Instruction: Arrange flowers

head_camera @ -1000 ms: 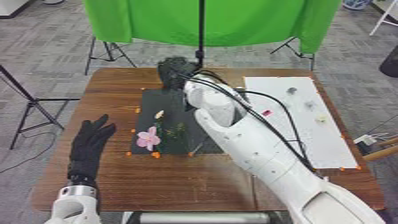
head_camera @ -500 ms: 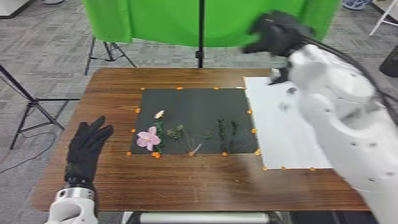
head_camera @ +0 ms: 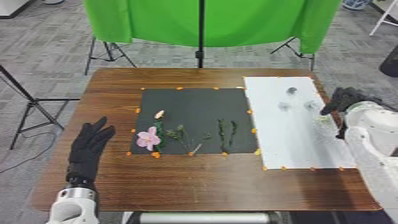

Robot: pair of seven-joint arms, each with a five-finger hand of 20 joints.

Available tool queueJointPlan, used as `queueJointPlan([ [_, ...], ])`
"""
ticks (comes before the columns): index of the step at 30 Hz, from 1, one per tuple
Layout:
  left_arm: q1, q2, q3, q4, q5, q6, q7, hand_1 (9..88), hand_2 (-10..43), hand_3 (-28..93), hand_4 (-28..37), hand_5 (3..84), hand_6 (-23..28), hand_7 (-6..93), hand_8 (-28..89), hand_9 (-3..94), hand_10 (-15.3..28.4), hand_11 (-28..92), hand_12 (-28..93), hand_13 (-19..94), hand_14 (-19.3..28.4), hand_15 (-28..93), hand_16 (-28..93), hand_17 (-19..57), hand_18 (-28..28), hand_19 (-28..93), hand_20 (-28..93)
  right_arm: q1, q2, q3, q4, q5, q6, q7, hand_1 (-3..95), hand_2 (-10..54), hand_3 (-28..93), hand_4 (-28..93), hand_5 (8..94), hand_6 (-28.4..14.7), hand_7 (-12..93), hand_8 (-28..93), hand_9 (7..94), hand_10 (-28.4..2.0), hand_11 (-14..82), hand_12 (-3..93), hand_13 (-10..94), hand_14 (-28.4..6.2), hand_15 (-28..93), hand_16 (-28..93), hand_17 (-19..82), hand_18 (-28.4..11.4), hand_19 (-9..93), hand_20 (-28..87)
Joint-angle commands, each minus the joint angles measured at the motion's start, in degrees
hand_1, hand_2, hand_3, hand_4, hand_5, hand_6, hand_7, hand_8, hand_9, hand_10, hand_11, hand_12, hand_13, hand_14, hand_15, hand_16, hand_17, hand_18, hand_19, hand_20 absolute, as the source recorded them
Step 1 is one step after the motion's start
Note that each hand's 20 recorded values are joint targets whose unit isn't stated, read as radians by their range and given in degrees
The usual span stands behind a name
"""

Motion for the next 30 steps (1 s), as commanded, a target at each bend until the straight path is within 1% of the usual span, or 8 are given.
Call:
queueJointPlan([
  [1,0.58,-0.43,0.14,-0.03,0.36,-0.58,-1.04,16.7,7.0,64,-28.3,41.7,4.0,6.8,-6,44.0,13.1,16,13,34,13.8,10,1,5.5,9.6,1,17,-4.19,-1.83,0.46,0.74,1.14,2.79,0.05,34.6,-9.5,63,-14,56.1,-0.1,12,-7,63.4,-17.0,11.2,20.3,78,-7.6,59,31,53,-16.1,93,48],
  [5,0.72,-0.46,0.28,0.00,0.38,-0.78,-1.24,16.9,7.0,63,-28.3,41.7,4.0,6.8,-6,44.0,13.1,16,13,34,13.8,10,1,5.5,9.7,1,17,-5.83,-2.07,0.06,0.73,0.90,5.17,-0.49,34.4,-9.5,63,-14,55.7,-0.3,12,-7,64.0,-17.0,11.6,20.3,79,-7.1,59,31,53,-15.6,93,49],
  [8,0.88,-0.48,0.22,-0.07,0.43,-0.90,-1.45,17.0,7.0,63,-28.3,41.7,3.9,6.9,-6,43.9,13.1,16,13,34,13.7,10,1,5.5,9.7,1,17,-8.26,-1.84,-0.95,1.90,-2.34,12.90,-2.59,35.6,-9.5,64,-14,56.5,-0.1,13,-7,65.9,-16.1,12.9,20.2,80,-6.7,60,31,54,-14.8,93,49],
  [11,1.14,-0.48,0.12,-0.22,0.41,-0.64,-1.46,17.0,7.0,63,-28.3,41.7,4.0,6.8,-6,43.8,13.0,16,13,34,13.8,10,1,5.5,9.7,1,17,-9.87,-1.83,-1.84,3.63,-5.35,20.10,-4.85,42.1,-9.5,65,-17,61.3,1.8,17,-9,72.2,-13.9,16.6,20.3,83,-4.5,60,32,57,-13.4,93,52],
  [14,1.33,-0.50,-0.06,-0.31,0.40,-0.55,-1.36,17.1,7.1,63,-28.3,41.7,3.9,6.8,-6,43.9,13.1,16,13,34,13.8,10,1,5.5,9.7,1,17,-10.31,-1.40,-2.30,4.40,-5.86,24.61,-6.18,55.3,-9.5,56,-17,72.5,3.4,21,4,84.3,-11.0,15.5,29.9,87,-2.5,61,33,61,-12.2,93,56],
  [17,1.36,-0.40,-0.14,-0.31,0.39,-0.56,-1.31,17.0,7.0,63,-28.3,41.7,3.9,6.8,-6,44.0,13.1,16,13,34,13.8,10,1,5.5,9.7,1,17,-9.89,-0.46,-2.21,3.59,-5.17,26.97,-6.34,58.1,-9.5,57,-18,77.5,3.8,23,5,89.0,-9.5,14.7,34.0,89,-1.6,60,33,63,-11.8,93,57],
  [24,1.09,-0.18,-0.05,-0.14,0.39,-0.67,-1.45,17.0,7.1,63,-28.3,41.8,3.9,6.9,-6,44.0,13.1,16,13,34,13.8,10,1,5.5,9.6,1,17,-6.94,2.44,-3.30,-4.15,-2.19,29.60,-6.73,59.2,-9.5,57,-19,79.3,3.7,23,5,90.0,-9.7,15.1,34.7,90,-1.4,60,33,64,-11.6,93,58],
  [30,0.93,-0.26,0.04,-0.13,0.40,-0.51,-1.29,16.9,7.0,63,-28.3,41.8,3.9,6.8,-6,43.9,13.1,16,13,34,13.7,10,1,5.4,9.7,1,17,3.70,3.69,-16.87,-8.70,-0.55,29.70,-13.83,59.0,-9.5,57,-19,79.2,3.6,23,5,89.5,-9.7,14.7,34.9,90,-1.3,60,34,63,-11.5,93,58],
])
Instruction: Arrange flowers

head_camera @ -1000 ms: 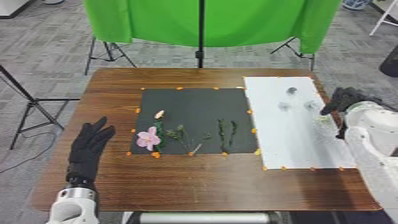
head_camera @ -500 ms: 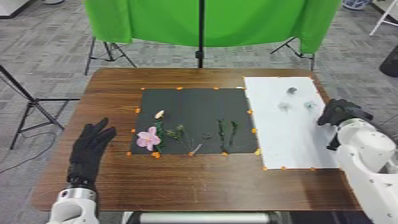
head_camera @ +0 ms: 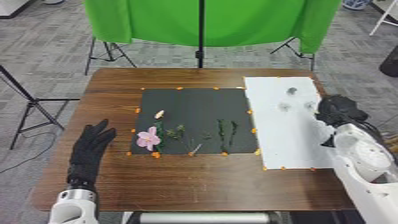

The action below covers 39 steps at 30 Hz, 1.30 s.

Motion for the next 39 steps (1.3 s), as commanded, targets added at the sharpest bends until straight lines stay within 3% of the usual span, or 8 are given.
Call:
queueJointPlan([
  [1,0.34,-0.29,0.09,0.05,0.36,-0.34,-0.40,16.9,7.1,63,-28.3,41.8,3.9,6.8,-6,43.9,13.1,16,13,34,13.7,10,2,5.4,9.7,1,17,15.36,1.54,-16.66,-6.69,1.14,1.61,-8.92,59.0,-9.5,57,-19,79.1,3.6,23,6,89.4,-9.8,14.5,34.9,90,-1.3,60,34,63,-11.5,93,58],
  [7,-0.11,-0.39,0.33,0.22,0.38,-0.70,-0.53,16.8,6.9,63,-28.3,41.8,4.0,6.7,-6,43.9,13.2,16,13,34,13.9,10,2,5.4,9.7,1,17,28.80,-2.78,-34.59,-3.44,0.12,2.12,-17.80,58.6,-9.5,57,-19,78.9,4.0,23,6,89.0,-9.5,13.4,35.2,89,-1.2,60,34,63,-11.4,93,58],
  [14,-0.50,-0.45,0.66,0.40,0.45,-1.16,-0.70,16.9,7.0,63,-28.3,42.1,4.0,6.7,-6,44.1,13.5,16,13,34,14.0,10,2,5.4,9.7,1,17,33.56,-7.97,-44.08,0.65,-4.46,3.31,-25.43,58.3,-9.5,57,-21,78.5,4.7,23,5,87.1,-8.9,10.9,35.1,88,-1.3,61,34,62,-10.9,93,59],
  [17,0.40,-0.50,0.53,-0.05,0.36,-0.81,-0.31,17.2,6.8,63,-28.3,42.5,4.3,6.6,-6,44.6,14.0,15,13,34,14.2,10,2,5.3,9.7,1,17,33.74,-9.11,-45.96,0.64,-4.87,2.69,-25.98,58.5,-9.5,57,-22,78.2,5.1,24,4,86.6,-8.7,9.6,35.2,87,-1.4,61,34,61,-10.8,93,59],
  [20,-0.14,-0.35,0.48,0.35,0.32,-1.00,-0.55,17.4,6.9,63,-28.3,43.0,4.5,6.4,-6,44.9,14.2,15,13,34,14.3,10,2,5.3,9.7,1,17,34.35,-10.53,-47.31,1.41,-5.26,3.88,-26.12,58.5,-9.5,57,-22,78.1,5.2,24,4,85.8,-8.9,9.2,34.9,87,-1.4,62,34,61,-10.7,93,59],
  [23,0.44,-0.39,0.45,-0.04,0.28,-0.99,-0.35,17.6,6.8,63,-28.3,43.4,4.8,6.2,-6,45.4,14.3,15,14,34,14.4,10,3,5.3,9.7,1,17,34.67,-11.55,-48.27,1.54,-6.77,3.78,-26.64,58.7,-9.5,57,-22,78.1,5.5,24,3,85.4,-8.9,8.9,34.5,86,-1.5,62,34,61,-10.7,93,59],
  [33,-1.08,-0.50,0.82,0.87,0.36,-1.23,-0.35,18.4,6.7,63,-28.3,44.7,5.6,6.0,-6,46.8,15.6,15,14,35,15.1,10,3,5.2,9.8,1,17,35.50,-16.24,-47.82,7.12,-11.65,2.03,-29.10,59.2,-9.5,56,-22,77.6,6.0,26,2,83.0,-8.7,7.4,32.6,85,-1.3,63,33,60,-10.6,93,59],
  [39,-0.92,-0.41,0.80,0.66,0.38,-1.38,-0.48,18.9,6.8,62,-28.3,45.0,5.7,5.5,-6,46.9,15.7,15,15,35,15.1,10,3,5.3,9.7,1,17,34.89,-17.40,-46.81,8.50,-14.18,0.63,-28.55,58.2,-9.5,56,-21,74.4,5.7,27,0,79.8,-9.1,8.4,30.7,84,-1.3,63,33,60,-10.4,93,59],
])
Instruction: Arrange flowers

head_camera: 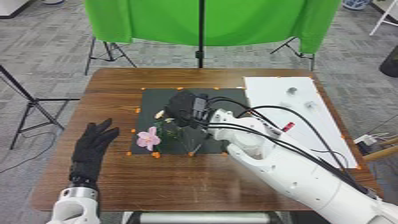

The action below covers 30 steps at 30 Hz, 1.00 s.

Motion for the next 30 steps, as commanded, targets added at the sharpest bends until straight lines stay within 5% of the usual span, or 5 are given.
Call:
queueJointPlan([
  [1,0.17,-0.36,0.22,0.39,0.24,-0.75,-0.53,18.8,6.8,62,-28.3,45.0,5.8,5.5,-6,46.9,15.7,15,15,35,15.1,10,3,5.3,9.8,1,17,0.06,-2.09,1.39,1.44,-3.59,-2.36,0.24,58.0,-9.5,57,-21,73.5,5.5,27,0,79.3,-9.0,8.6,30.4,84,-1.3,63,32,60,-10.4,93,59],
  [30,-0.31,0.11,0.07,0.52,0.46,-1.62,-1.72,18.4,6.8,63,-28.3,45.1,6.2,5.3,-6,47.2,16.3,14,15,35,16.1,10,4,5.2,10.1,1,17,-0.58,-0.24,1.83,-0.51,-0.64,-5.06,4.94,47.5,-9.5,60,-21,64.7,3.6,27,0,71.9,-11.5,19.2,19.0,83,-2.3,64,32,59,-10.8,93,58],
])
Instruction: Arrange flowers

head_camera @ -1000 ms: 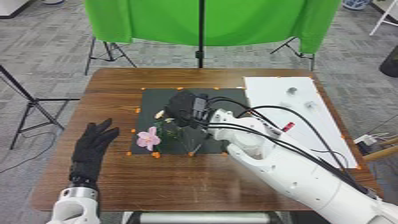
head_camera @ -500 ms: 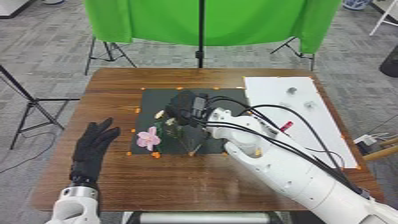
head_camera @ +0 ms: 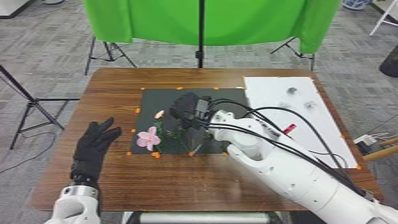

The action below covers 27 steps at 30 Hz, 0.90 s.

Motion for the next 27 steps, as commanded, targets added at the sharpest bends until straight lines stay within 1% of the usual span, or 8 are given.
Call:
queueJointPlan([
  [1,0.13,0.05,0.13,0.48,0.38,-0.83,-0.65,18.4,6.8,63,-28.3,45.0,6.1,5.3,-6,47.1,16.1,14,15,35,16.0,10,3,5.2,10.1,1,18,0.83,0.18,0.66,-0.74,0.64,-0.28,2.35,47.3,-9.5,60,-21,65.2,3.4,27,0,72.1,-11.6,19.3,19.0,83,-2.5,64,32,59,-11.0,93,58],
  [5,0.13,0.01,0.03,0.54,0.37,-0.66,-0.32,18.2,6.9,63,-28.3,44.7,5.9,5.3,-6,46.6,15.6,14,15,35,15.8,10,3,5.2,10.1,1,17,1.56,0.68,1.14,-0.17,-1.87,-2.12,-0.20,50.6,-9.5,59,-22,66.0,3.6,26,1,72.5,-11.4,19.6,19.3,83,-2.6,64,32,58,-11.2,93,58],
  [10,0.17,-0.12,0.15,0.62,0.27,-0.55,-0.16,18.3,6.9,63,-28.3,44.5,5.7,5.4,-6,46.7,15.6,15,15,35,15.8,10,3,5.2,10.1,1,17,1.26,0.47,1.95,0.47,-3.61,-4.91,-1.86,51.8,-9.5,60,-23,66.7,4.3,26,0,72.0,-10.8,19.5,19.4,82,-2.2,64,32,58,-11.2,93,58],
  [14,0.14,-0.16,0.12,0.61,0.25,-0.60,0.06,18.5,6.9,62,-28.3,44.6,5.9,5.4,-6,47.0,15.9,15,15,35,16.1,10,3,5.2,10.1,1,17,1.07,0.43,2.04,0.33,-5.02,-6.69,-3.19,50.4,-9.5,63,-23,65.4,4.4,25,0,71.3,-10.8,19.6,19.5,82,-2.0,64,32,57,-11.3,93,58],
  [17,0.14,-0.17,0.04,0.64,0.21,-0.67,0.15,18.5,6.9,62,-28.3,44.7,6.1,5.4,-6,47.1,16.1,15,14,36,16.4,10,3,5.2,10.1,1,17,0.88,0.26,2.16,0.21,-5.65,-7.89,-3.39,48.1,-9.5,67,-24,63.5,4.1,23,-4,69.5,-10.9,19.2,19.5,82,-1.9,63,32,57,-11.3,93,57],
  [19,0.25,-0.20,0.04,0.59,0.15,-0.62,0.19,18.6,6.9,62,-28.3,44.9,6.2,5.3,-6,47.2,16.3,15,14,36,16.5,10,3,5.2,10.1,1,17,0.70,-0.08,2.36,0.58,-5.96,-7.97,-3.54,46.7,-9.5,69,-24,62.2,4.1,23,-11,68.6,-11.0,19.2,19.7,81,-1.9,63,32,57,-11.1,93,57],
  [22,0.27,-0.22,0.01,0.61,0.12,-0.79,0.19,18.4,6.8,63,-28.3,44.7,6.2,5.4,-6,47.0,16.3,15,14,36,16.6,10,3,5.2,10.2,1,17,0.51,-0.32,2.54,0.87,-6.54,-8.54,-3.80,46.1,-9.5,69,-24,61.3,3.8,23,-12,68.2,-11.1,19.1,19.7,81,-1.9,64,32,56,-11.2,93,57],
  [27,-0.02,-0.22,0.01,0.74,0.14,-0.73,0.13,18.3,6.9,63,-28.3,44.0,5.8,5.6,-6,46.2,15.7,15,14,35,16.2,10,3,5.2,10.2,1,17,0.10,-0.91,2.76,2.52,-7.05,-5.61,-4.19,46.5,-9.5,69,-24,61.9,4.0,23,-12,69.0,-11.0,18.9,19.8,81,-1.8,63,32,56,-11.3,93,57],
])
